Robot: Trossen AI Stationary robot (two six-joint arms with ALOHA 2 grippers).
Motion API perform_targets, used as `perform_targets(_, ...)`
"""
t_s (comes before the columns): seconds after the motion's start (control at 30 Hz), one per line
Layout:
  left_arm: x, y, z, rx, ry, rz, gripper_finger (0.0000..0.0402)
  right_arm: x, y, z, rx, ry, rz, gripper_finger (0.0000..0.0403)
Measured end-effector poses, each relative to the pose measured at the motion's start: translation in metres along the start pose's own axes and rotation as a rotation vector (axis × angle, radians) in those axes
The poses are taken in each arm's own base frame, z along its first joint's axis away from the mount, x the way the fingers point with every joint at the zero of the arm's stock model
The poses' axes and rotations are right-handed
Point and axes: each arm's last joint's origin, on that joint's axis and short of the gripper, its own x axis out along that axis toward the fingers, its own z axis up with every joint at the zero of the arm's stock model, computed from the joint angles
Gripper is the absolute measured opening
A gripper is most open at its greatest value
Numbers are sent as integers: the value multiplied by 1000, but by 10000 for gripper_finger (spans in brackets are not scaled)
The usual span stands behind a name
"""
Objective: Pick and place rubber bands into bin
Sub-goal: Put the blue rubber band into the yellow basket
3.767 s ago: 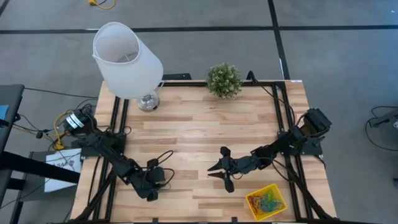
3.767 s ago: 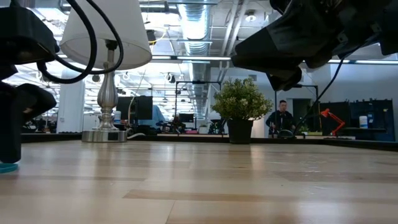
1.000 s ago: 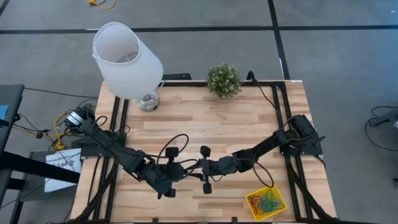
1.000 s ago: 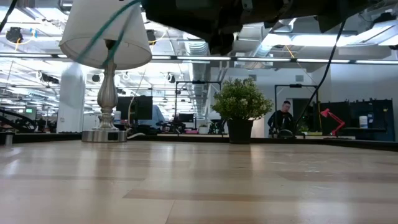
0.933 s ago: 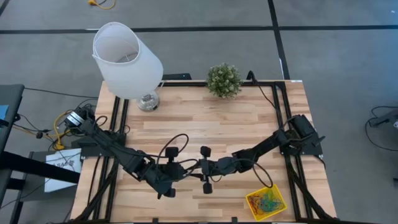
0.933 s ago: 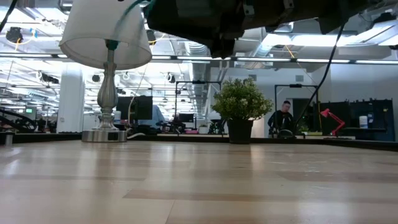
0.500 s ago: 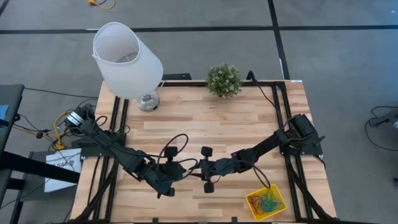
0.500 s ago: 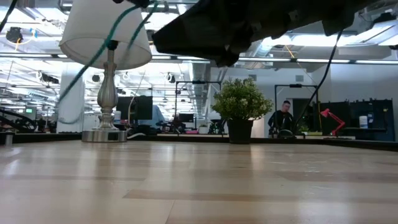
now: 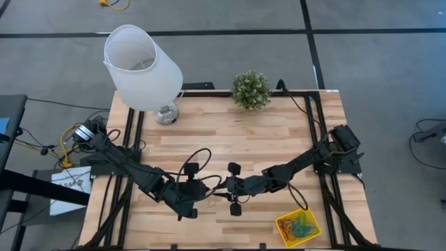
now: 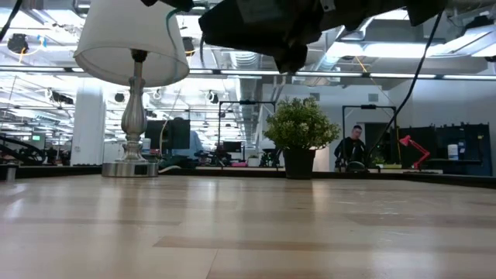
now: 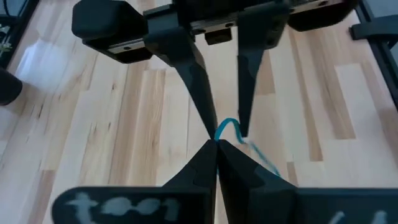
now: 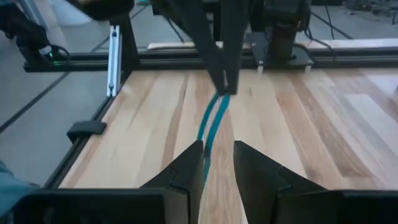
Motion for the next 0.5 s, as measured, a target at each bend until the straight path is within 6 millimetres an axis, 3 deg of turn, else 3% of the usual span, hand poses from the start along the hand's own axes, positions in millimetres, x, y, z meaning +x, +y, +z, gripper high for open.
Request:
perform_targets(0.3, 5, 8, 2, -7, 4, 20, 0, 1, -5, 3, 11, -22, -13, 76)
perform_targets(0.5, 5, 9, 3, -8, 6, 21, 0, 2, -8, 3, 27, -23, -42, 13)
